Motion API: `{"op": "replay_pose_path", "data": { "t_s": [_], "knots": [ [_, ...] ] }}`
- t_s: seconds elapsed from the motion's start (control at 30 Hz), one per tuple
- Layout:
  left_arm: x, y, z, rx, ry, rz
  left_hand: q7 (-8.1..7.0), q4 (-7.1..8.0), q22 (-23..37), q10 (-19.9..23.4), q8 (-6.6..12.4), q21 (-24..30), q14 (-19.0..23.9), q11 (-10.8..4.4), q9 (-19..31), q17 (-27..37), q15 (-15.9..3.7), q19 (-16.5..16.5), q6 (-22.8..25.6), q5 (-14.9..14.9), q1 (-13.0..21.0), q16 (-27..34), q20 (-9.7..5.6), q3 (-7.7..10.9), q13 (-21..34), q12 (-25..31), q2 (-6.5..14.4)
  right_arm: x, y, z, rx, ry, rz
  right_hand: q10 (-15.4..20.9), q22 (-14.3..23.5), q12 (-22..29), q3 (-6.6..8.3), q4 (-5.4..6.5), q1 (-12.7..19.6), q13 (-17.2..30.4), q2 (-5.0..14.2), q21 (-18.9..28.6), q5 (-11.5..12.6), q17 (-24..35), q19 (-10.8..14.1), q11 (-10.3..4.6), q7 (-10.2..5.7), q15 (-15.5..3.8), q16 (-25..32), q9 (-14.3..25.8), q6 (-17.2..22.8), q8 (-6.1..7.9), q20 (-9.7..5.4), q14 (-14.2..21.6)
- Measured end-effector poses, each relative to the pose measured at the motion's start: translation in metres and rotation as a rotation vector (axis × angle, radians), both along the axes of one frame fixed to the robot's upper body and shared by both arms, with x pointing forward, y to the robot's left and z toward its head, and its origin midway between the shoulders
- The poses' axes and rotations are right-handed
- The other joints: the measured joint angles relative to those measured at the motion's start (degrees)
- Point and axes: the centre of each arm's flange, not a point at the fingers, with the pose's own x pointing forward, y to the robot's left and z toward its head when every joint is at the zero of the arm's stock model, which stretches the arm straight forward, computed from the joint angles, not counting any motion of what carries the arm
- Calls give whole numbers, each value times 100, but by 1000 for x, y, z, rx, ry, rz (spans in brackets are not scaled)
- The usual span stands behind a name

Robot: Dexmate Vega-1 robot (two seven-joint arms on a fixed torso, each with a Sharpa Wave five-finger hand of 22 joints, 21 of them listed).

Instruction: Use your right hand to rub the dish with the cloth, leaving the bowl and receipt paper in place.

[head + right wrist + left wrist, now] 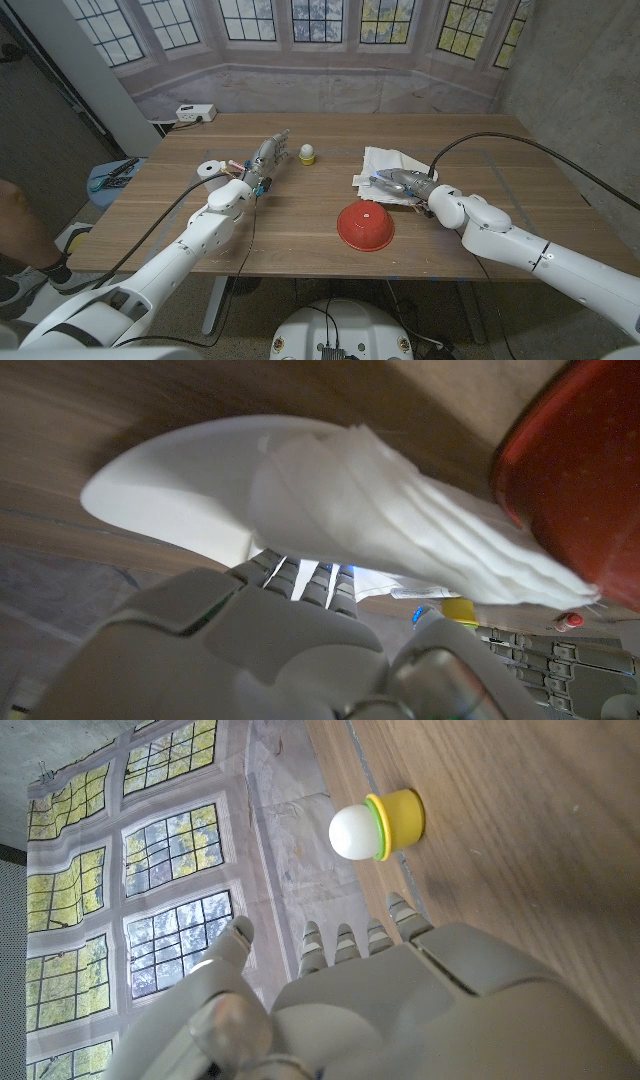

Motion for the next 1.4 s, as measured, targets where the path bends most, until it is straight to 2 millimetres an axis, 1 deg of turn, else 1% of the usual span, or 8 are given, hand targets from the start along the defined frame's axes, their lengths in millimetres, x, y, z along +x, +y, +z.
{"op": "replay_pose_path", "data": {
  "t_s": [0.2, 0.43, 0.67, 0.8, 1.0, 1.17, 1.37, 1.4],
  "knots": [
    [1, -3, 2, 4, -1, -5, 0, 0, 0, 0, 0, 0, 0, 0, 0, 0, 0, 0, 0, 0, 0, 0, 0, 0, 0, 0, 0, 0, -10, -1, -6, 8, -22, -1, 0, -1, 10, -10, 0, -5, 0, 12, 0, 0, 3, -1, 0, -33, 0, 0, 0, 0, 3, 33],
    [3, -6, 3, 11, -2, -9, 0, 0, 0, 0, 0, 0, 0, 0, 0, 0, 0, 0, 0, 0, 0, 0, 0, 0, 0, 0, 0, 0, -22, -1, -16, 16, -52, -10, 2, -2, 16, -16, 0, -7, 0, 18, -1, 0, 3, -10, 0, -32, 0, -1, 0, 29, 3, 33],
    [4, -7, 3, 11, -1, -11, 0, 0, 0, 0, 0, 0, 0, 0, 0, 0, 0, 0, 0, 0, 0, 0, 0, 0, 0, 0, 0, 0, -33, 0, -21, 18, -80, -20, 5, -2, 16, -16, 0, -2, 0, 35, 23, 1, 3, -20, 0, -33, 0, -2, 0, 29, 3, 32],
    [4, -8, 3, 12, 1, -11, 0, 0, 0, 0, 0, 0, 0, 0, 0, 0, 0, 0, 0, 0, 0, 0, 0, 0, 0, 0, 0, 0, -39, 2, -23, 20, -98, -20, 5, -2, 48, 17, 0, -2, 0, 36, 23, 1, 4, -20, 0, -33, 0, -2, 0, 28, 3, 32],
    [4, -8, 3, 12, 2, -11, 0, 0, 0, 0, 0, 0, 0, 0, 0, 0, -1, 0, 0, 0, 0, 0, 0, 0, 0, 0, 0, 1, -46, 3, -25, 25, -117, -20, 5, -2, 48, 17, 0, -2, 0, 35, 23, 0, 25, -20, 0, -33, 0, -2, 0, 28, -18, 33],
    [4, -8, 2, 12, 6, -8, 0, 0, 0, 0, 0, 0, 0, 0, 0, 0, -1, 0, 0, 0, 0, 0, 0, 0, 0, 0, 0, 3, -58, 5, -31, 27, -149, -23, 5, -2, 48, 17, 0, -3, 0, 34, 23, 1, 25, -23, -1, -32, 0, 14, -1, 27, -18, 33],
    [4, -8, 2, 13, 8, -8, 0, 0, 0, 0, 0, 0, -1, 0, 0, 0, 0, 0, 0, 0, 0, 0, 0, 0, 0, 0, 0, 3, -59, 4, -33, 33, -154, -8, 4, -7, 48, 17, 0, -5, 0, 33, 22, 1, 45, -9, -1, -20, 0, 13, -1, 27, 1, 45],
    [4, -8, 2, 13, 8, -8, 0, 0, 0, 0, 0, 0, 0, 0, 0, 0, -1, 0, 0, 0, 0, 0, 0, 0, 0, 0, 0, 4, -65, 7, -39, 31, -167, -8, 4, -7, 48, 17, 0, -5, 0, 33, 22, 1, 45, -9, -1, -4, 0, 13, -1, 27, 1, 61]
  ]
}}
